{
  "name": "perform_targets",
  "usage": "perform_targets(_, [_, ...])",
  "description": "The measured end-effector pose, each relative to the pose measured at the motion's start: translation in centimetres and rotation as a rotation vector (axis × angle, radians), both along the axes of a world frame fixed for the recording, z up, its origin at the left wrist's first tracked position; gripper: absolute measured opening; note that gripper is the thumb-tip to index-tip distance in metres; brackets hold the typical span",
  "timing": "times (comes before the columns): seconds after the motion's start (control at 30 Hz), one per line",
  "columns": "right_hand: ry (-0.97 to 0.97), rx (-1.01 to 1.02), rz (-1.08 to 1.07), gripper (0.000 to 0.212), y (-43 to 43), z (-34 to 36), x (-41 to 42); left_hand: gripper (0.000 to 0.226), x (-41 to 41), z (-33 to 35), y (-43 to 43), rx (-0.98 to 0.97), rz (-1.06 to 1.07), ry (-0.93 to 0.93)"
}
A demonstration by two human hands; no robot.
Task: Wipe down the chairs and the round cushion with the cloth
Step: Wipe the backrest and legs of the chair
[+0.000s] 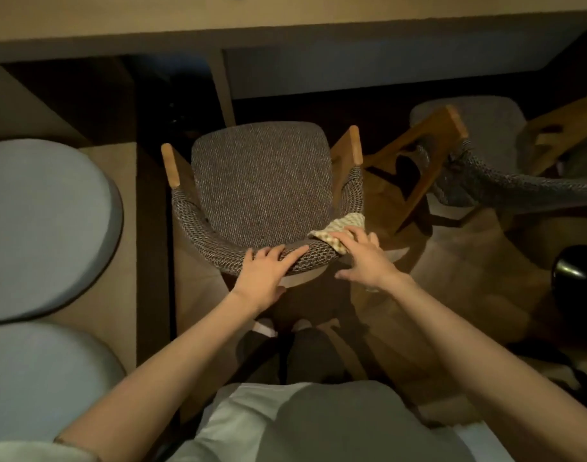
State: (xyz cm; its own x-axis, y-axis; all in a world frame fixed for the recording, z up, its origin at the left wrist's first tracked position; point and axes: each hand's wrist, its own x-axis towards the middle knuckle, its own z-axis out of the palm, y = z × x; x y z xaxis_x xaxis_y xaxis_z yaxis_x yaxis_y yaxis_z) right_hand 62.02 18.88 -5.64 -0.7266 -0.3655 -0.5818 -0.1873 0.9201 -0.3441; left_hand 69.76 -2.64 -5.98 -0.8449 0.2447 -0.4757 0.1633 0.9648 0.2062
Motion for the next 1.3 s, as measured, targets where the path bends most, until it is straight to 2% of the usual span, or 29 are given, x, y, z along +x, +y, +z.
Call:
perform_targets(0.07, [0.104,0.025,-0.01,0.078,-1.5,-1.1,0.2,0.081,0.5,-1.1,-1.7,-0.068,0.096,0.053])
perform_targets(0.17, [0.237,0.128,0.041,0.071,-2.7,-1.8,-0.1,0.063,0.0,-2.0,-4.0,-0.084,0.191,0.026])
perform_targets(0.4, [0.332,0.247,0.222,0.062,-3.7,-1.2,-0.4,0.037,-0.8,-1.2,-4.1,-0.162,0.045,0.072])
perform_targets(0.53, [0.327,0.232,0.29,0.071,-4.7,-0.6,1.8,0.022,0.5,-0.9,-5.3,-0.235,0.008,0.062])
perform_targets(0.83, [0.355,0.214,0.354,0.084,-8.5,-1.3,8.2,0.023,6.7,-0.8,-9.7,-0.251,-0.021,0.077])
perform_targets(1.3, [0.498,0.135,0.413,0.064,-15.3,-2.7,14.1,0.028,13.9,-1.6,-17.5,-0.175,0.087,0.141])
